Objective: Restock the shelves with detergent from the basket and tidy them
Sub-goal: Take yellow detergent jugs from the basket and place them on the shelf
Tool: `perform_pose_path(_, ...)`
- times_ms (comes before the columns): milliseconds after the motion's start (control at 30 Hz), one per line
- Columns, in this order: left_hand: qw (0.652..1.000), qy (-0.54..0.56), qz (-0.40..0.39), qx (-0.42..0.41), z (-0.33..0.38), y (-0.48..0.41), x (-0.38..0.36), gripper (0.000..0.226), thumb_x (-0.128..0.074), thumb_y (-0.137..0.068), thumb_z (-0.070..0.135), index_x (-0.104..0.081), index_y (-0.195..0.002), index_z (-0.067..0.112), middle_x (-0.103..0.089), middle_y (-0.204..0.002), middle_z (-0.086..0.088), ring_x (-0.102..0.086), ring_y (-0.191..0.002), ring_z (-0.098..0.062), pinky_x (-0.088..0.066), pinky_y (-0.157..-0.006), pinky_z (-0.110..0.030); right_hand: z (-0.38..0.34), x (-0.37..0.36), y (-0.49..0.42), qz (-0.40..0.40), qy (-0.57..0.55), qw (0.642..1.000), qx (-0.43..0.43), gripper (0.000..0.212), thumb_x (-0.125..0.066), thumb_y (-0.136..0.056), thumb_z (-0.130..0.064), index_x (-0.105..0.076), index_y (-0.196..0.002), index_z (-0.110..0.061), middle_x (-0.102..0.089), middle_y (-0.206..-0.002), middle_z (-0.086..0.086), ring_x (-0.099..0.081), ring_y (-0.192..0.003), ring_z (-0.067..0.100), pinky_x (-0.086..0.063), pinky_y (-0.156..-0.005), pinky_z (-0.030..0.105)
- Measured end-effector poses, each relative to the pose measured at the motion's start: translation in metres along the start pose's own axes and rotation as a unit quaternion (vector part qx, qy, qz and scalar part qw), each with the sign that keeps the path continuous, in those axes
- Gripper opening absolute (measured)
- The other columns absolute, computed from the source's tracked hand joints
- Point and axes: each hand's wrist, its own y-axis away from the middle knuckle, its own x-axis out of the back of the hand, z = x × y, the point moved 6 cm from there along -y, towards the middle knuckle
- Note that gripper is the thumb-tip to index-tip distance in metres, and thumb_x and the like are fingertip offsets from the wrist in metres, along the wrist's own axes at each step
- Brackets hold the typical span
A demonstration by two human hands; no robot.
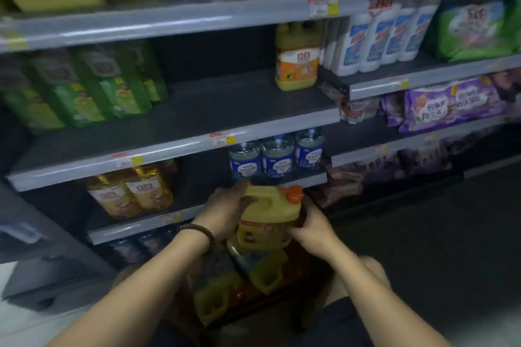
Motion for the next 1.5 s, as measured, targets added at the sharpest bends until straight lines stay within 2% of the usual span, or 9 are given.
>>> perform_pose_path(100,0.997,-0.002,0.070,-0.027,0.007,0.023,0.054,0.014,-0.050,-0.105,0.052,-0.047,-0.115,0.043,-0.070,-0.101,0.005,-0.071,-0.097,-0.022,-0.060,-0.082,-0.042,-0.036,-0.009,-0.005,-0.040,0.007,0.999,0.021,0.089,-0.095,-0.066,-0.043,-0.055,-0.145,-0.035,-0.067,-0.135,-0.014,-0.061,-0.128,0.006,-0.053,-0.102,0.026)
perform_pose_path(233,0.987,0.002,0.153,-0.041,0.027,0.048,0.127,0.011,-0.051,-0.106,0.048,-0.048,-0.113,0.040,-0.067,-0.096,0.007,-0.067,-0.087,-0.016,-0.047,-0.063,-0.028,-0.099,-0.012,-0.005,-0.041,-0.052,0.996,0.063,0.066,-0.094,-0.075,-0.019,-0.062,-0.132,-0.026,-0.075,-0.119,-0.007,-0.071,-0.110,0.001,-0.060,-0.079,0.021)
perform_pose_path(400,0.944,0.160,0.283,-0.049,0.043,0.072,0.218,0.035,-0.063,-0.099,0.053,-0.062,-0.127,0.031,-0.075,-0.105,0.009,-0.073,-0.092,-0.006,-0.062,-0.074,-0.025,-0.200,0.003,-0.015,-0.054,-0.100,0.983,0.143,0.060,-0.091,-0.075,-0.024,-0.066,-0.130,-0.021,-0.077,-0.124,0.000,-0.073,-0.117,0.016,-0.061,-0.095,0.040)
perform_pose_path(567,0.920,0.345,0.180,-0.035,0.031,0.067,0.234,0.082,-0.088,-0.077,0.056,-0.051,-0.146,0.031,-0.073,-0.131,0.007,-0.072,-0.118,-0.011,-0.062,-0.097,-0.045,-0.302,0.025,-0.027,-0.048,-0.135,0.969,0.201,0.052,-0.085,-0.081,-0.020,-0.065,-0.130,-0.024,-0.078,-0.121,-0.004,-0.075,-0.112,0.014,-0.065,-0.086,0.036)
perform_pose_path(800,0.902,0.339,0.252,-0.087,0.057,0.037,0.317,0.073,-0.087,-0.082,0.035,-0.047,-0.143,0.032,-0.071,-0.129,0.006,-0.069,-0.120,-0.014,-0.063,-0.097,-0.045,-0.418,0.048,-0.075,-0.034,-0.119,0.965,0.231,0.055,-0.083,-0.077,-0.046,-0.062,-0.127,-0.034,-0.078,-0.120,-0.004,-0.076,-0.109,0.016,-0.064,-0.093,0.048)
perform_pose_path(1067,0.869,0.392,0.290,-0.082,0.060,-0.028,0.418,0.058,-0.083,-0.089,0.020,-0.052,-0.137,0.030,-0.077,-0.119,0.000,-0.076,-0.107,-0.020,-0.064,-0.089,-0.048,-0.515,0.046,-0.167,-0.039,-0.117,0.966,0.228,0.046,-0.081,-0.092,-0.038,-0.062,-0.130,-0.021,-0.078,-0.120,0.000,-0.078,-0.105,0.022,-0.064,-0.092,0.045)
perform_pose_path(1167,0.872,0.345,0.337,-0.082,0.051,-0.046,0.440,0.056,-0.083,-0.089,0.019,-0.053,-0.136,0.028,-0.073,-0.127,0.000,-0.072,-0.113,-0.019,-0.061,-0.095,-0.047,-0.536,0.036,-0.195,-0.051,-0.085,0.967,0.235,0.031,-0.077,-0.095,-0.035,-0.064,-0.121,-0.023,-0.078,-0.115,-0.003,-0.077,-0.094,0.015,-0.064,-0.072,0.030)
perform_pose_path(1333,0.877,0.172,0.440,-0.086,0.027,-0.071,0.453,0.054,-0.078,-0.093,0.021,-0.055,-0.141,0.028,-0.071,-0.125,0.012,-0.067,-0.113,-0.009,-0.056,-0.106,-0.044,-0.543,0.011,-0.245,-0.050,-0.005,0.966,0.253,0.038,-0.076,-0.096,-0.039,-0.065,-0.129,-0.024,-0.078,-0.119,-0.002,-0.077,-0.106,0.022,-0.064,-0.088,0.054)
perform_pose_path(1500,0.863,0.021,0.503,-0.049,0.012,-0.093,0.452,0.076,-0.077,-0.093,0.036,-0.040,-0.158,0.036,-0.075,-0.120,0.007,-0.069,-0.110,-0.015,-0.054,-0.102,-0.032,-0.544,0.005,-0.265,0.036,0.109,0.948,0.298,0.033,-0.071,-0.098,-0.047,-0.065,-0.124,-0.028,-0.075,-0.116,-0.005,-0.073,-0.097,0.012,-0.059,-0.062,0.027)
